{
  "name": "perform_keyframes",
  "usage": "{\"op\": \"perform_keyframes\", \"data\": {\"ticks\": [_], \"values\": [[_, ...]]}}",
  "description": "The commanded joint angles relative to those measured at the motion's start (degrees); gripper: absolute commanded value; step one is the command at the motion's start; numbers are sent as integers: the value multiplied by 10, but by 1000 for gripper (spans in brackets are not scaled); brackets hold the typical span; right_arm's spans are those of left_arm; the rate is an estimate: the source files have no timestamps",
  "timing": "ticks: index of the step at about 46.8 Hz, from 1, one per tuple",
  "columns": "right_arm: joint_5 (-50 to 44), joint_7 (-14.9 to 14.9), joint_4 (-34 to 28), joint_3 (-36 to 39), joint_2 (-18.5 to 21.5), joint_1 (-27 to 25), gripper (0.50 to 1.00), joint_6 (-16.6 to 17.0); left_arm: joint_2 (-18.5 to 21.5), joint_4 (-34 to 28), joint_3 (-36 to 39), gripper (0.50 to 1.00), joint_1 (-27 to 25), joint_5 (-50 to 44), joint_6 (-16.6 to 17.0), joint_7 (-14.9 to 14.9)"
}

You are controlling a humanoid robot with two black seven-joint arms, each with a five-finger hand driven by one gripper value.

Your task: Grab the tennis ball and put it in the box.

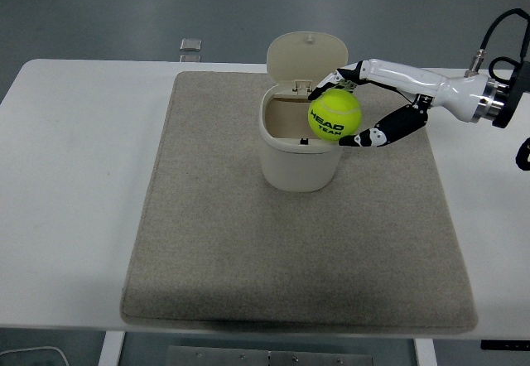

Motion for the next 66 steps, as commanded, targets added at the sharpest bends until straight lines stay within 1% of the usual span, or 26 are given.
{"op": "perform_keyframes", "data": {"ticks": [1, 4, 11, 16, 19, 30, 35, 37, 40, 42, 44, 45, 48, 51, 54, 59, 66], "values": [[0, -11, -3, 0, 13, 5, 500, -2, 0, 0, 1, 992, 0, 0, 0, 0], [0, -24, -5, 0, 22, 6, 500, -6, 0, 0, 0, 992, 0, 0, 1, 0], [2, -79, -8, 17, 47, 5, 500, -10, 0, 0, 0, 992, 0, 0, 0, 0], [8, -100, -9, 28, 59, 4, 500, -8, 0, 0, 0, 992, 0, 0, 0, 0], [8, -105, -11, 29, 62, 4, 500, -9, 0, 0, 0, 992, 0, 0, 1, 0], [8, -106, -13, 28, 64, 3, 500, -13, 0, 0, 0, 992, 0, 0, 0, 0], [8, -107, -15, 27, 65, 2, 551, -14, 0, 0, 0, 992, 0, 0, 0, 0], [8, -107, -18, 26, 65, 1, 588, -15, 0, 0, 0, 992, 0, 0, 0, 0], [8, -119, -19, 24, 65, -1, 623, -22, 0, 0, 0, 992, 0, 0, 0, 0], [8, -128, -19, 23, 65, -1, 678, -28, 0, 0, 0, 992, 0, 0, 0, 0], [8, -130, -19, 21, 65, -1, 729, -33, 0, 0, 0, 992, 0, 0, 0, 0], [8, -131, -19, 21, 65, -1, 743, -34, 0, 0, 1, 992, 0, 0, 0, 0], [8, -131, -21, 20, 65, -2, 756, -34, 0, 0, 0, 992, 0, 0, 0, 0], [8, -131, -21, 19, 65, -2, 801, -34, 0, 0, 0, 992, 0, 0, 0, 0], [8, -131, -21, 19, 65, -4, 827, -32, 0, 0, 0, 992, 0, 0, 0, 0], [9, -130, -21, 19, 65, -8, 850, -28, 0, 0, 0, 992, 0, 0, 0, 0], [9, -129, -20, 19, 64, -10, 860, -25, 0, 0, 0, 992, 0, 0, 0, 0]]}}
